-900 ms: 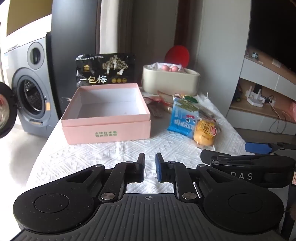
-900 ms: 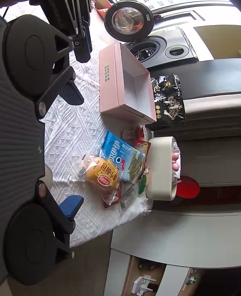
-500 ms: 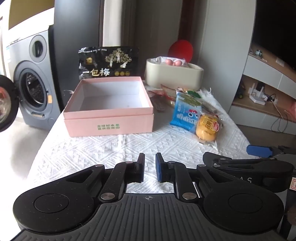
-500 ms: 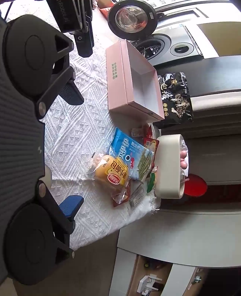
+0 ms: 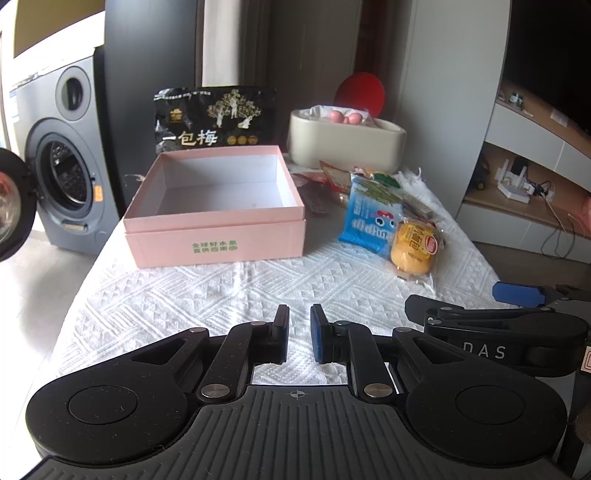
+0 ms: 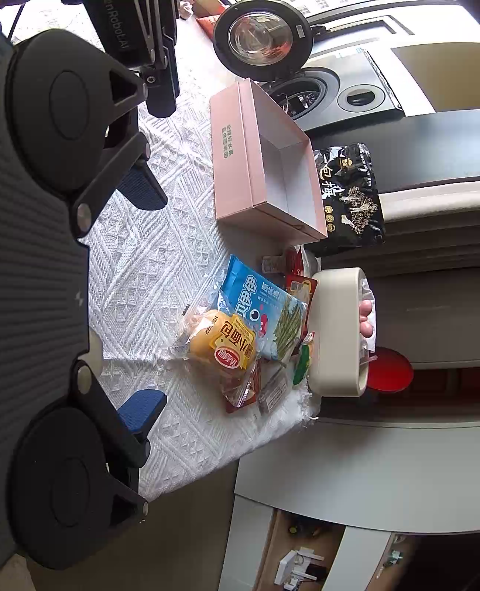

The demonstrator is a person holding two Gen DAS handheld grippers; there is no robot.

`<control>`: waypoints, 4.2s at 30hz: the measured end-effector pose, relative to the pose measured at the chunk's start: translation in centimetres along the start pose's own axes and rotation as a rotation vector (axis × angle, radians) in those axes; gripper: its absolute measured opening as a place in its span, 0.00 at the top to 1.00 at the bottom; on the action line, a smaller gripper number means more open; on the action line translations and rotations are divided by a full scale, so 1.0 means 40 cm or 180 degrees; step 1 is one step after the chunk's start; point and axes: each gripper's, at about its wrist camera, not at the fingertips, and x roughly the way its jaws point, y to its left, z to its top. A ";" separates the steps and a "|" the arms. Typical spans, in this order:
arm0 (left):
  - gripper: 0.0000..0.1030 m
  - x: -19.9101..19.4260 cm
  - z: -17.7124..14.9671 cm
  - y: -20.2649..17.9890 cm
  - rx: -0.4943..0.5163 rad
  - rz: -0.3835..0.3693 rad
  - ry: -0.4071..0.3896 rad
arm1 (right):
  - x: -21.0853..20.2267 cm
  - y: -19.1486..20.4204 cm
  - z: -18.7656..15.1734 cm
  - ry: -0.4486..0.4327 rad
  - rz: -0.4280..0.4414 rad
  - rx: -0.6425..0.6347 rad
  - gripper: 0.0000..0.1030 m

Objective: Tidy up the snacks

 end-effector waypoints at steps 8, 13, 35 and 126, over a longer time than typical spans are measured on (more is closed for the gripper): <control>0.84 0.000 0.001 0.000 -0.0002 -0.0001 0.0006 | 0.002 -0.002 -0.003 0.0003 -0.0001 0.0015 0.00; 0.84 0.002 -0.001 0.000 -0.0002 -0.0003 0.0022 | 0.002 -0.001 -0.003 0.0010 -0.0005 0.0021 0.00; 0.84 0.001 -0.004 0.000 0.0004 -0.0011 0.0014 | 0.002 -0.007 -0.007 0.0008 -0.0012 0.0048 0.00; 0.27 0.246 0.029 -0.185 0.2288 -0.1175 0.0307 | 0.232 -0.238 -0.006 0.0380 -0.0040 -0.0090 0.00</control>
